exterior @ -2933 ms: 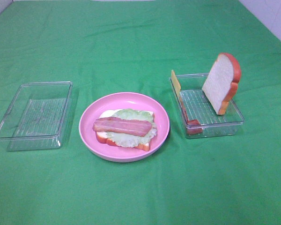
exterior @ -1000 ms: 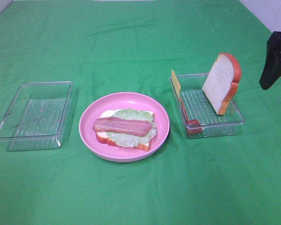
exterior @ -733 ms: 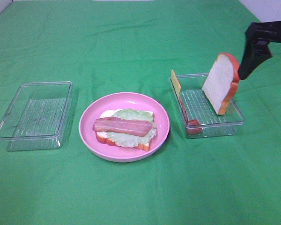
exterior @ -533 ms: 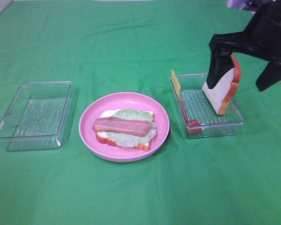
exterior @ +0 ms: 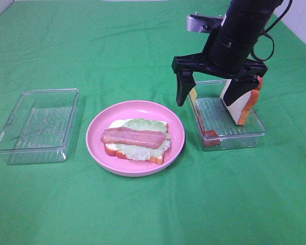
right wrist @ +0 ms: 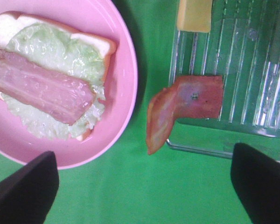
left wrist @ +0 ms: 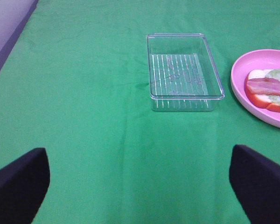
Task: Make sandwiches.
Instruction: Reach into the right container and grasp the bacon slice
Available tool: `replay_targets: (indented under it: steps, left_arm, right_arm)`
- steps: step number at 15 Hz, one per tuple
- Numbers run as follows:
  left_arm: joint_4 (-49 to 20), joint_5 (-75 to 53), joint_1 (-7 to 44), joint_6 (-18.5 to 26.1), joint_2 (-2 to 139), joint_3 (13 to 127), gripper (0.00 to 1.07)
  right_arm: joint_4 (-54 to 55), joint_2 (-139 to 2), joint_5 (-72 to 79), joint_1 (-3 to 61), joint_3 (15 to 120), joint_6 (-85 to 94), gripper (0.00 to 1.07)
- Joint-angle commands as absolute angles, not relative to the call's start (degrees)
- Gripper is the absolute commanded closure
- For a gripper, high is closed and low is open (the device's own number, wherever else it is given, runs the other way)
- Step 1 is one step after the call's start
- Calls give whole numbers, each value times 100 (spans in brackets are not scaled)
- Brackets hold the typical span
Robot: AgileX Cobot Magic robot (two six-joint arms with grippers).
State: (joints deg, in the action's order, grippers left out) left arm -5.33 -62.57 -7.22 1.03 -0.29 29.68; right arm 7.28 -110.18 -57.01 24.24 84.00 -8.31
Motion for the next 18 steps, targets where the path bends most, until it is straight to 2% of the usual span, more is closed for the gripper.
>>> replay_targets:
  steps: [1, 8, 10, 11, 13, 14, 18]
  left_arm:
    - [-579, -6165, -728, 86, -132, 2945, 9]
    - [-579, -6165, -728, 86, -132, 2945, 9]
    - [-579, -6165, -728, 86, -132, 2945, 9]
    - [-579, -6165, -728, 86, -132, 2945, 9]
    - [-579, -6165, -728, 86, -132, 2945, 9]
    - [-579, -6165, -728, 86, -132, 2945, 9]
    - [-579, -6165, -728, 86, -138, 2945, 9]
  right_arm:
    - [653, -11196, -5558, 2412, 8434, -859, 12]
    - [430, -11791, -5288, 2412, 8434, -859, 12]
    - [441, -11860, -5288, 2412, 8434, -848, 15]
    - [441, -11854, -5288, 2412, 8434, -802, 20]
    - [458, -11854, -5374, 2412, 8434, -796, 44]
    - [476, -11854, -5392, 2412, 8434, -796, 49]
    - [498, -11854, -5386, 2412, 8434, -796, 49]
